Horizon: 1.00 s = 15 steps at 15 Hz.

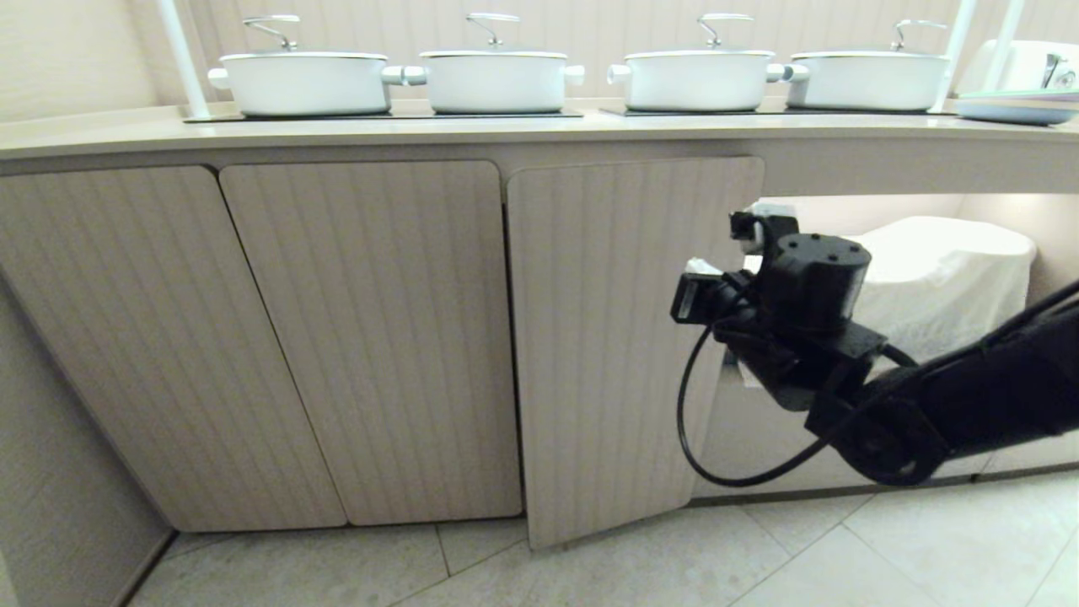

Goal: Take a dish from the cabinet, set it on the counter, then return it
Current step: Close the cabinet door

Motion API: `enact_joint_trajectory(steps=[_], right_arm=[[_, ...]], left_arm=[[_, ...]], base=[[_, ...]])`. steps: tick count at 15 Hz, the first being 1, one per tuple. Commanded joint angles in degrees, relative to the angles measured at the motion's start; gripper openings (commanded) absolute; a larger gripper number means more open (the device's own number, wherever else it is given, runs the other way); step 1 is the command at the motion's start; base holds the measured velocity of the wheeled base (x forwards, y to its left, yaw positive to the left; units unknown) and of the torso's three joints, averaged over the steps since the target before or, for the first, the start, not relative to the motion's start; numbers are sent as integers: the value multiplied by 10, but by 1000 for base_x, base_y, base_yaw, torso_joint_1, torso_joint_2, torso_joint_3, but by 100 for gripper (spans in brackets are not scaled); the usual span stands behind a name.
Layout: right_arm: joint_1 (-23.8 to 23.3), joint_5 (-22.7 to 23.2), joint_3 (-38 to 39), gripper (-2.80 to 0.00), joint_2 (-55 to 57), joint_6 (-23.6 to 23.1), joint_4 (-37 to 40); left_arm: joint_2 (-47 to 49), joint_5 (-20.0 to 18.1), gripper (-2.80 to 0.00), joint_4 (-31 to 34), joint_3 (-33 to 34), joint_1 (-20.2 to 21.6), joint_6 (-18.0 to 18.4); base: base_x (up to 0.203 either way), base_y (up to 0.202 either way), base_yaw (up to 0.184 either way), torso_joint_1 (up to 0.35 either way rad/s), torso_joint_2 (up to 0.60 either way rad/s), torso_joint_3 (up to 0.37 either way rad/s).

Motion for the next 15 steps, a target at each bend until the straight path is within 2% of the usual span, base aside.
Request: enact_joint_trajectory(steps=[1, 6, 11, 15], right_arm=[[0, -1, 28, -280, -47, 0, -2], [-1, -1, 155, -280, -143, -1, -4], [-19, -2, 231, -280, -213, -4, -7], [-24, -2, 357, -280, -263, -14, -44]], left_arm=[[0, 0, -280, 0, 0, -1, 0], [0, 0, -280, 0, 0, 0, 0], [0, 0, -280, 0, 0, 0, 0], [0, 0, -280, 0, 0, -1, 0]], base=[[0, 0, 0, 0, 0, 0], [0, 0, 0, 0, 0, 0], [0, 0, 0, 0, 0, 0], [0, 0, 0, 0, 0, 0]])
